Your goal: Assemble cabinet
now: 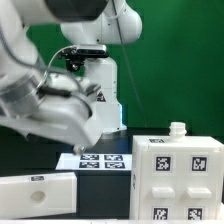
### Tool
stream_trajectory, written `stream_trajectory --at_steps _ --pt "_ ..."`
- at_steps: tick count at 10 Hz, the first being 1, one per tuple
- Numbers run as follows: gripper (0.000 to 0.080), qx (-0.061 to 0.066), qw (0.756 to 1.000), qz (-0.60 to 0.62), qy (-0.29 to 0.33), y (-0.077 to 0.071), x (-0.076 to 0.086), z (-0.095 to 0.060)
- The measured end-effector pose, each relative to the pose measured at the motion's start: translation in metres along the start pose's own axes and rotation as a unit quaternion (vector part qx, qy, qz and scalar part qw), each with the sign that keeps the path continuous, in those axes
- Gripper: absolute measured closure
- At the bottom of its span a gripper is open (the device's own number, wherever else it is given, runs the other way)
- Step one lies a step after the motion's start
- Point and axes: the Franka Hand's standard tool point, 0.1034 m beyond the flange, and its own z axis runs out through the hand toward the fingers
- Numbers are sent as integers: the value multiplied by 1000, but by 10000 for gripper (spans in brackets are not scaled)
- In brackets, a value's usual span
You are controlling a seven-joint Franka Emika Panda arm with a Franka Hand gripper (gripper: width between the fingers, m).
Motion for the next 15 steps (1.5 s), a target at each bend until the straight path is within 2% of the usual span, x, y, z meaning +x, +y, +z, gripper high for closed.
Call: stream_trajectory --at_steps 1,4,5,6,7,8,10,11,13,15 --pt "2 2 1000 17 10 4 10 2" --pt "2 1 1000 15 10 4 10 2" --pt "2 4 1000 28 11 7 13 2" --pt "2 10 998 62 18 18 22 1" --pt "2 16 994 100 39 20 34 -1" --pt "2 23 992 120 44 19 36 -1" --pt "2 22 992 118 43 19 36 -1" --pt "2 27 988 144 53 18 41 -1" --pt "2 45 977 195 67 17 51 7" --pt "2 47 971 220 86 14 57 18"
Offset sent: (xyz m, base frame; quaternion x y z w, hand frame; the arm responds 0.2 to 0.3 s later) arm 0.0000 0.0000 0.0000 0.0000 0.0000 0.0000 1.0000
